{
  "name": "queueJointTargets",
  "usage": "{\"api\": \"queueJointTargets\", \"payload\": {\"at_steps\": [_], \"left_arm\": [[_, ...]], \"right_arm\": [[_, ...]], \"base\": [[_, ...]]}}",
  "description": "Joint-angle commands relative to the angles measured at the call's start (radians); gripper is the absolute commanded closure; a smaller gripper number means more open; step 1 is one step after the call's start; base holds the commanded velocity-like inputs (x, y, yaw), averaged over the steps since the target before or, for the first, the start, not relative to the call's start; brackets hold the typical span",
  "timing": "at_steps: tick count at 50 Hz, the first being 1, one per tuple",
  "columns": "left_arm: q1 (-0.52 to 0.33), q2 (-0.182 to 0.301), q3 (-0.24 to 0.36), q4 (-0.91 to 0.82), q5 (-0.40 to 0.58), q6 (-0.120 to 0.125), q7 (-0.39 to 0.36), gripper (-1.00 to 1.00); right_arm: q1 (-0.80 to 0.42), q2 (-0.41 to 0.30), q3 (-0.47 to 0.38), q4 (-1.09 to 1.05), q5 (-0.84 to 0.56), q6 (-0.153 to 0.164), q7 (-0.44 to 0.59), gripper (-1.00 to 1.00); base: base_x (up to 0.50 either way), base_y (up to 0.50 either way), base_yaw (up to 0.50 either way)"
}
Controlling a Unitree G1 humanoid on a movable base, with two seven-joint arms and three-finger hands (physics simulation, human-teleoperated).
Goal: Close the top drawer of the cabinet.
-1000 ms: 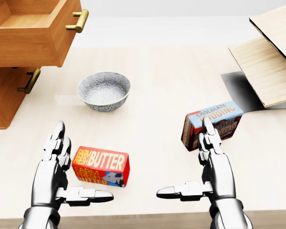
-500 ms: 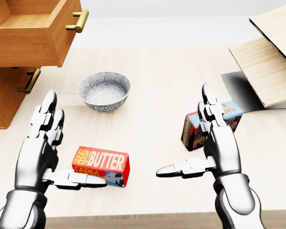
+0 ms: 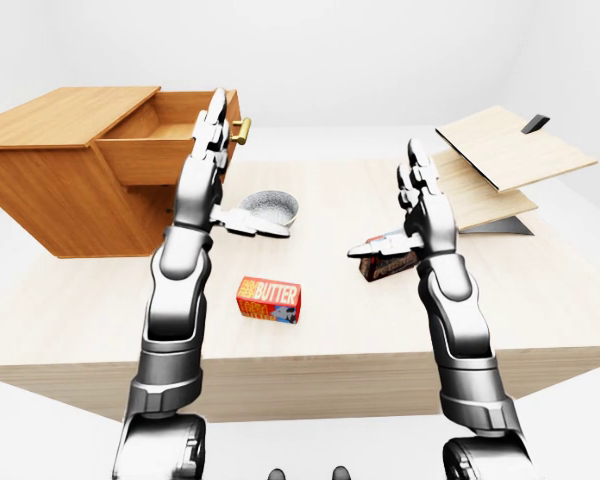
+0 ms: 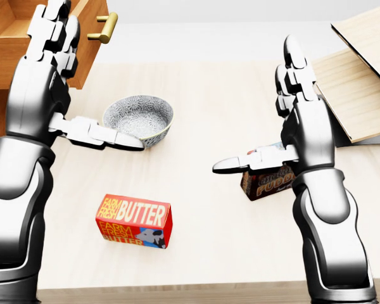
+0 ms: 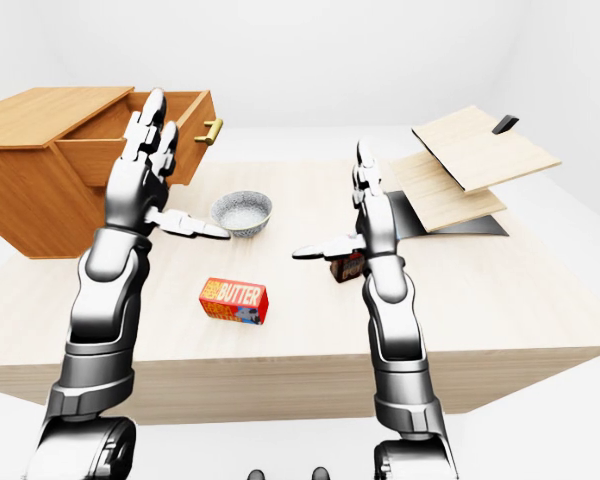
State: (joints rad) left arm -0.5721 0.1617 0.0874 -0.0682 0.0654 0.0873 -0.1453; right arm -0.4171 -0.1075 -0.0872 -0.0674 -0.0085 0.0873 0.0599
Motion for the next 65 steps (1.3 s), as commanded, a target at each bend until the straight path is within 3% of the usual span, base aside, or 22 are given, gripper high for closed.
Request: {"api": "queueJointTargets", "payload": {"at_steps": [1,14,51,65], "left_arm": [[-0.202,0.037,0.003,0.184,0.040,0.000,-0.005,-1.00],[-0.139,0.026,0.002,0.070,0.046,0.000,0.002,-1.00],[-0.110,0.016,-0.003,0.028,0.044,0.000,-0.016,-1.00],[-0.099,0.014,-0.004,0.015,0.046,0.000,-0.013,-1.00]], "right_arm": [[-0.144,-0.048,-0.035,0.129,0.035,0.000,-0.032,-1.00],[-0.202,-0.099,-0.048,0.132,0.061,0.000,-0.032,-1.00],[-0.155,-0.074,-0.031,0.130,0.021,0.000,0.003,-1.00],[-0.114,-0.062,-0.025,0.058,0.003,0.000,0.010,-1.00]], "base": [[0.00,0.00,0.00],[0.00,0.00,0.00],[0.24,0.00,0.00],[0.01,0.00,0.00]]}}
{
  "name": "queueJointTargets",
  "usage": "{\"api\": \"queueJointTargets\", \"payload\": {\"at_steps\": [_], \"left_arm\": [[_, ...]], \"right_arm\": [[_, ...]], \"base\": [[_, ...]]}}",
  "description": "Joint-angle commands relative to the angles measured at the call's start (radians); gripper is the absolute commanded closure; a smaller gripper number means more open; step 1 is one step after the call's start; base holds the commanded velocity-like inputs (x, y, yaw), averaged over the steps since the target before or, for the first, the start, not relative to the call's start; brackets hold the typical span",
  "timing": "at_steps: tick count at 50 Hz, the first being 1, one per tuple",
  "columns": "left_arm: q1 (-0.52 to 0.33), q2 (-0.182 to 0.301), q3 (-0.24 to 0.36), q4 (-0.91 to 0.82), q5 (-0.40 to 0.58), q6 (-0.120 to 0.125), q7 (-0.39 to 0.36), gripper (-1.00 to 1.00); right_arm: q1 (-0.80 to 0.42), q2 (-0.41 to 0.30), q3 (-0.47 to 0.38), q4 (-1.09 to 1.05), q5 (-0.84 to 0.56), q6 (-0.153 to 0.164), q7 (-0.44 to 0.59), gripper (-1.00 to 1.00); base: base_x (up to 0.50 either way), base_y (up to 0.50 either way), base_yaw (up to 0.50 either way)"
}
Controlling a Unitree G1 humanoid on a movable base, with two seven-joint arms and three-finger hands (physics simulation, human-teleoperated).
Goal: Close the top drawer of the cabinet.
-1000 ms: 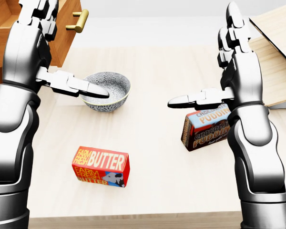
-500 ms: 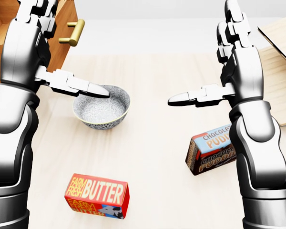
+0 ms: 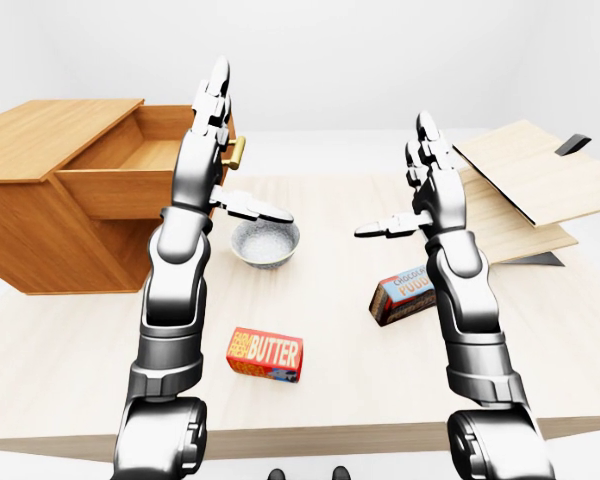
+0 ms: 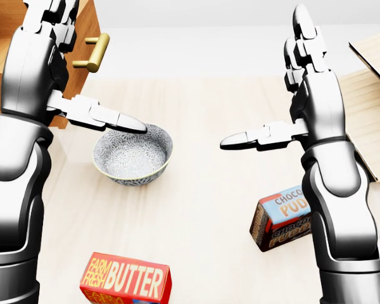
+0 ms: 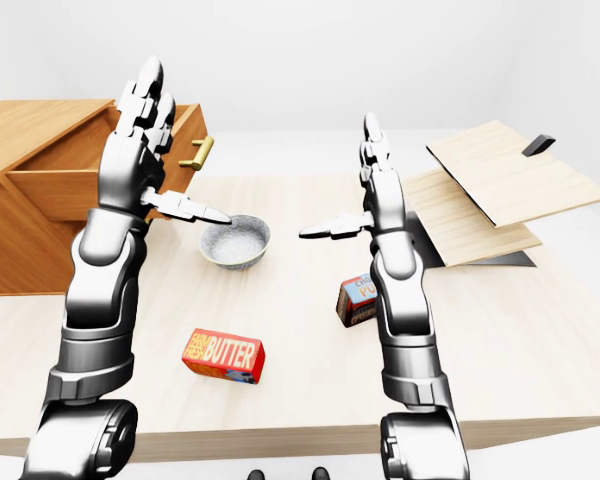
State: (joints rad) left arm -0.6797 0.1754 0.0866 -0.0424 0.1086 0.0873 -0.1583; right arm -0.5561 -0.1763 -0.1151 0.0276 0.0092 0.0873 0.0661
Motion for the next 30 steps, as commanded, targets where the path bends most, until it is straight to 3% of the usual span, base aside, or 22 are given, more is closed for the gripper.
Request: {"api": "queueJointTargets", "payload": {"at_steps": [1,17,18,19,21,22,26,30], "left_arm": [[0.011,-0.001,-0.003,-0.010,0.004,0.000,0.000,-1.00],[0.014,0.000,0.002,0.001,-0.008,0.000,0.031,-1.00],[-0.074,-0.028,-0.008,0.419,-0.005,0.000,0.096,-1.00],[-0.152,-0.033,-0.006,0.684,-0.005,0.000,0.129,-1.00],[-0.224,-0.032,-0.006,0.906,-0.011,-0.081,0.151,-1.00],[-0.233,-0.032,-0.007,0.942,-0.015,-0.102,0.156,-1.00],[-0.240,-0.038,-0.014,1.015,-0.019,-0.148,0.162,-1.00],[-0.240,-0.049,-0.014,1.090,-0.024,-0.175,0.167,-1.00]], "right_arm": [[0.026,0.009,0.002,-0.031,-0.016,0.000,0.002,-1.00],[0.051,0.017,0.005,-0.029,-0.032,0.000,0.007,-1.00],[0.051,0.016,0.005,-0.030,-0.033,0.000,0.006,-1.00],[0.051,0.016,0.004,-0.029,-0.033,0.000,0.006,-1.00],[0.053,0.017,0.003,-0.027,-0.032,0.000,0.005,-1.00],[0.052,0.016,0.003,-0.028,-0.032,0.000,0.005,-1.00],[0.054,0.016,0.003,-0.032,-0.031,0.000,0.003,-1.00],[0.056,0.016,0.003,-0.033,-0.031,0.000,0.001,-1.00]], "base": [[0.00,0.00,0.00],[0.00,0.00,0.00],[0.00,0.00,0.00],[0.00,0.00,0.00],[0.00,0.00,0.00],[0.00,0.00,0.00],[0.00,0.00,0.00],[0.00,0.00,0.00]]}}
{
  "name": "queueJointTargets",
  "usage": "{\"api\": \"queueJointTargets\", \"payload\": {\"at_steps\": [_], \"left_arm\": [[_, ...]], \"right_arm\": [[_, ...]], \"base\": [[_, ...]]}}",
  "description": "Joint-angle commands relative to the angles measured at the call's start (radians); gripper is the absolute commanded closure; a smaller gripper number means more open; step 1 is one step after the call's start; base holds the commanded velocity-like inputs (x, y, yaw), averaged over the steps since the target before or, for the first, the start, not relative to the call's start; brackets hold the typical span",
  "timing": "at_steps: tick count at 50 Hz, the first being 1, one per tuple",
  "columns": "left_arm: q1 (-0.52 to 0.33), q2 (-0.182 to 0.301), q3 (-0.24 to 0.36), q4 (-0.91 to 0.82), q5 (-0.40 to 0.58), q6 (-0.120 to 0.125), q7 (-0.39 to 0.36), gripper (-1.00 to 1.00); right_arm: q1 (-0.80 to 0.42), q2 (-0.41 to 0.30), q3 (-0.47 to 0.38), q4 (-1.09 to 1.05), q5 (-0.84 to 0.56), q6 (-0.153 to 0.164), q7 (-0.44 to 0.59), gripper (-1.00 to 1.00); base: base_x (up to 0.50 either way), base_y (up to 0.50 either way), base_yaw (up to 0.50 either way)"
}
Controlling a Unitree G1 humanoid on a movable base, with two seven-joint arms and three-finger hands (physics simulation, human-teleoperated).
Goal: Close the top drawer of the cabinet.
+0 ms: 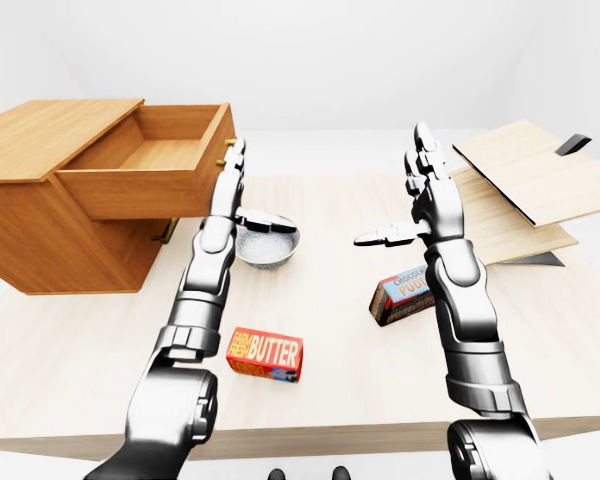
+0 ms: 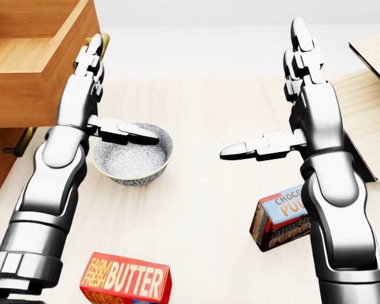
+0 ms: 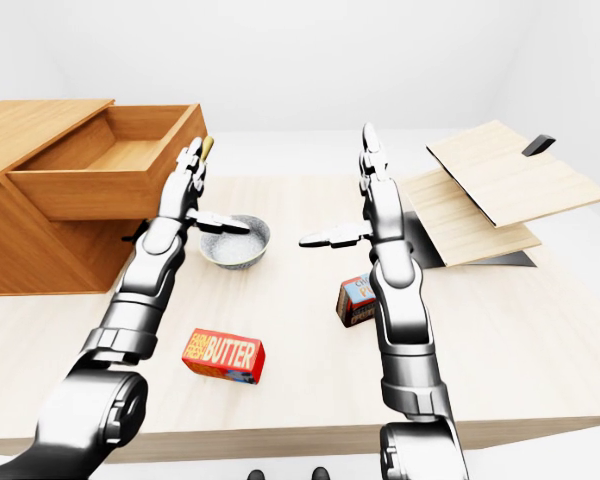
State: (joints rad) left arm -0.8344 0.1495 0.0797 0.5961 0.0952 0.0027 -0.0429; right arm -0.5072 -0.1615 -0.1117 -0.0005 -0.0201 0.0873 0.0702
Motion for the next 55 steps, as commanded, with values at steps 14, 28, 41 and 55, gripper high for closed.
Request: {"api": "queueJointTargets", "payload": {"at_steps": [14,28,41,55], "left_arm": [[-0.070,-0.012,0.003,0.577,-0.001,-0.090,0.074,-1.00],[-0.081,0.076,0.037,0.535,-0.033,-0.090,0.077,-1.00],[-0.087,0.083,0.039,0.497,-0.053,-0.090,0.094,-1.00],[-0.135,0.171,0.081,0.515,-0.096,-0.090,0.139,-1.00]], "right_arm": [[0.021,-0.001,-0.003,0.009,-0.004,0.000,0.002,-1.00],[0.033,0.008,0.005,0.046,-0.013,0.000,0.001,-1.00],[0.038,0.011,0.006,0.041,-0.020,0.000,0.005,-1.00],[0.043,0.008,0.003,0.035,-0.021,0.000,0.010,-1.00]], "base": [[0.00,0.00,0.00],[0.00,0.00,0.00],[0.00,0.00,0.00],[0.00,0.00,0.00]]}}
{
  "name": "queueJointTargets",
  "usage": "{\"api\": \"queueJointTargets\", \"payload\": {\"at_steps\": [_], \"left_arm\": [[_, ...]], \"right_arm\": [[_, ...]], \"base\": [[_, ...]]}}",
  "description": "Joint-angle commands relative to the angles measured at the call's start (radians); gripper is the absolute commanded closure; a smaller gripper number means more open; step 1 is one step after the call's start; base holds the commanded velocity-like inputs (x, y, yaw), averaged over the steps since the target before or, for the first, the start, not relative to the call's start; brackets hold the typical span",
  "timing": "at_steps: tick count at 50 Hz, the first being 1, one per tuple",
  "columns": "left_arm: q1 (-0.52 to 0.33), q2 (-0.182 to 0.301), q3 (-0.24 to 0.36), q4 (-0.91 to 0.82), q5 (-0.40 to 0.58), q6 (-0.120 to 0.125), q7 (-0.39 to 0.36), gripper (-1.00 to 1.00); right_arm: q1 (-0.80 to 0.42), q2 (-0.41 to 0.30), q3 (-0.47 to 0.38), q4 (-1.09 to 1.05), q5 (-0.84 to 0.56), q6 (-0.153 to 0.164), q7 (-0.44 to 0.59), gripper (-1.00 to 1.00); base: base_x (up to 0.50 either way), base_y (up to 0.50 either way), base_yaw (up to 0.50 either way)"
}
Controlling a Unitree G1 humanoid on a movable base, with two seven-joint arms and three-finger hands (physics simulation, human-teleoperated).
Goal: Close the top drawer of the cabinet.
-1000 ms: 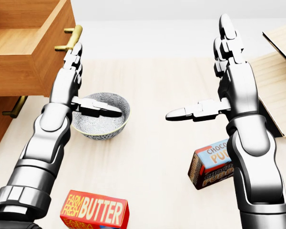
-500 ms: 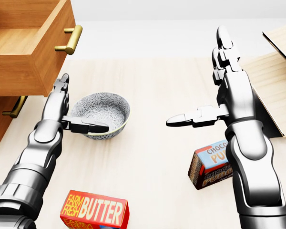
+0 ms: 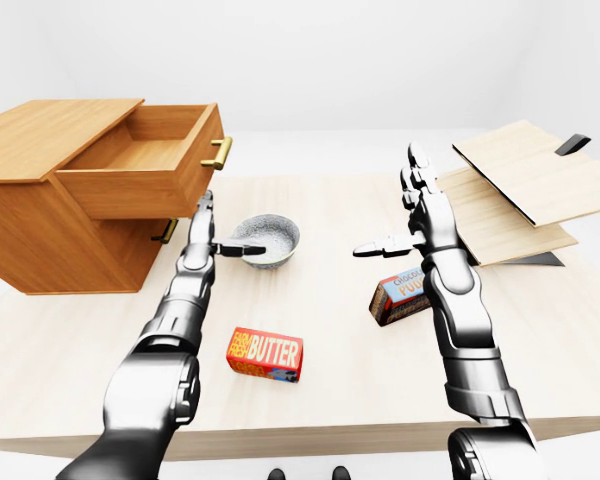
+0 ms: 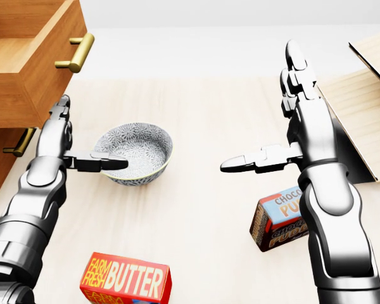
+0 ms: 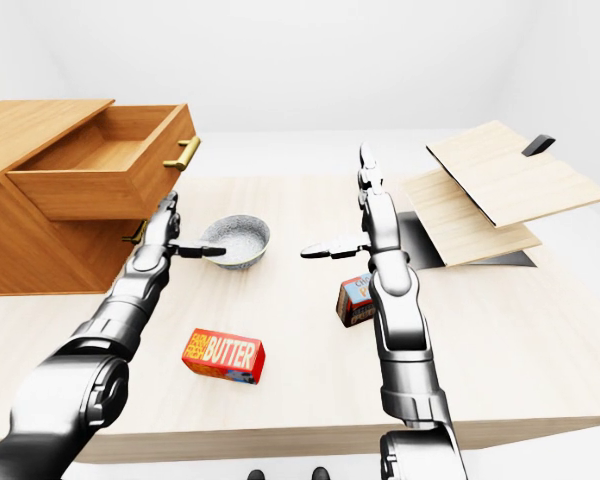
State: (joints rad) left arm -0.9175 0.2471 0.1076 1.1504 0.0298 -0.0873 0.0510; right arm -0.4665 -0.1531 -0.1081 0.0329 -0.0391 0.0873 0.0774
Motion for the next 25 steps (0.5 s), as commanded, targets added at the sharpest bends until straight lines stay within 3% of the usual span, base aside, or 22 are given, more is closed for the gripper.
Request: {"api": "queueJointTargets", "payload": {"at_steps": [1,10,25], "left_arm": [[-0.055,0.082,0.056,-0.041,-0.036,0.000,0.049,-1.00],[-0.037,0.172,0.091,-0.093,-0.092,0.000,0.072,-1.00],[0.023,0.254,0.126,-0.081,-0.135,0.000,0.127,-1.00]], "right_arm": [[0.003,0.000,0.000,-0.001,-0.003,0.000,0.003,-1.00],[0.016,0.004,0.003,-0.006,-0.006,0.000,0.005,-1.00],[0.039,0.011,0.005,-0.030,-0.016,0.000,0.007,-1.00]], "base": [[0.00,0.00,0.00],[0.00,0.00,0.00],[0.00,0.00,0.00]]}}
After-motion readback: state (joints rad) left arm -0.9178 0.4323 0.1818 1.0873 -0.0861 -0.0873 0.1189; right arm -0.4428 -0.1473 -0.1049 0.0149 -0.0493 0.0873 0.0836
